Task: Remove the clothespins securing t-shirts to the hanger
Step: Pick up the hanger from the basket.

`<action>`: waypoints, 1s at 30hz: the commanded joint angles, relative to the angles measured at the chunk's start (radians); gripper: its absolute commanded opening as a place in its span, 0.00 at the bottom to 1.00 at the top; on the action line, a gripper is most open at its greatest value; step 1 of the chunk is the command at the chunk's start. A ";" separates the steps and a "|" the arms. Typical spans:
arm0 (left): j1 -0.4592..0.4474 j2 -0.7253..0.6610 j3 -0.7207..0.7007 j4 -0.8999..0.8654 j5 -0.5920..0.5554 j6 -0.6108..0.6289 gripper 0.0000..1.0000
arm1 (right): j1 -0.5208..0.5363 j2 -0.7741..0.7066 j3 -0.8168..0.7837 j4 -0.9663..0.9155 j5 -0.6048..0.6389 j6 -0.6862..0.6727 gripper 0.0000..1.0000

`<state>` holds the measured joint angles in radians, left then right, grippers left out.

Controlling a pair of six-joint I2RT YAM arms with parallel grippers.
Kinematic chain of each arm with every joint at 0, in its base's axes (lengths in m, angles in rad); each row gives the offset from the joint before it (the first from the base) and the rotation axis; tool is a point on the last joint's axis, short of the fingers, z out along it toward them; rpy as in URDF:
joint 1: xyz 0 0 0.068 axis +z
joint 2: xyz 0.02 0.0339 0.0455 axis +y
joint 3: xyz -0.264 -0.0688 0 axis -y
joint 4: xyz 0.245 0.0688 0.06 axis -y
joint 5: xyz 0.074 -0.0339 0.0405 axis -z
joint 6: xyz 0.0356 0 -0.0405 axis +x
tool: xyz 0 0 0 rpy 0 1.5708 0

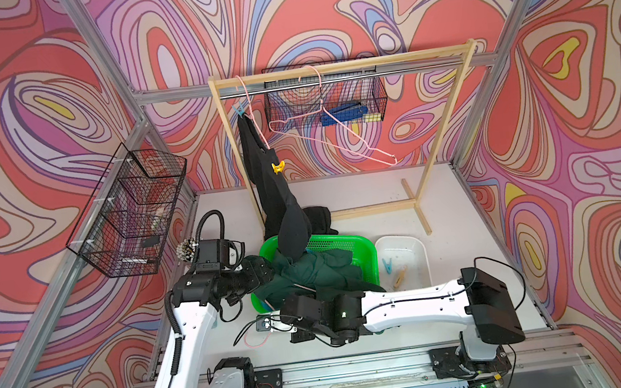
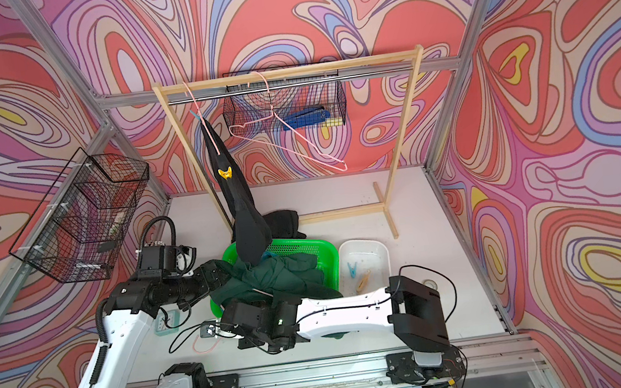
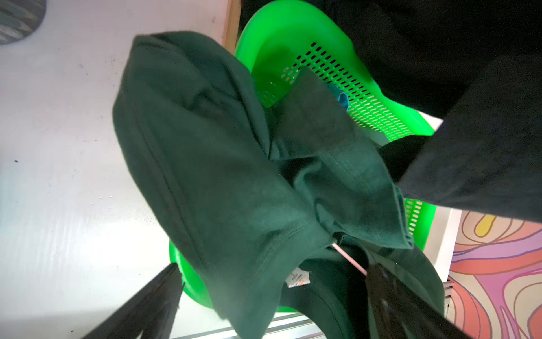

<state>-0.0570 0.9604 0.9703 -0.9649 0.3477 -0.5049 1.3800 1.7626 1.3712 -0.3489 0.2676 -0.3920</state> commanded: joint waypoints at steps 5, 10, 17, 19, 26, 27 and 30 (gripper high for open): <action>0.008 -0.013 0.069 -0.063 -0.055 -0.013 1.00 | -0.005 -0.136 -0.041 0.040 0.005 -0.011 0.00; 0.008 -0.002 0.106 -0.067 -0.078 -0.030 1.00 | -0.021 -0.222 -0.088 0.080 -0.023 0.009 0.00; 0.008 0.026 0.166 -0.076 -0.083 -0.040 1.00 | -0.030 -0.320 -0.142 0.099 -0.002 0.040 0.00; 0.008 0.029 0.175 -0.080 -0.085 -0.037 1.00 | -0.029 -0.342 -0.155 0.101 0.003 0.046 0.00; 0.008 0.030 0.173 -0.077 -0.092 -0.061 1.00 | -0.030 -0.417 -0.199 0.128 0.037 0.045 0.00; 0.008 0.030 0.170 -0.073 -0.087 -0.068 1.00 | -0.029 -0.428 -0.206 0.133 0.041 0.046 0.00; 0.009 0.038 0.160 -0.055 -0.078 -0.084 1.00 | -0.030 -0.461 -0.226 0.141 0.044 0.051 0.00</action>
<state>-0.0570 0.9882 1.1324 -1.0107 0.2764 -0.5613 1.3552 1.3460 1.1599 -0.2592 0.2848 -0.3538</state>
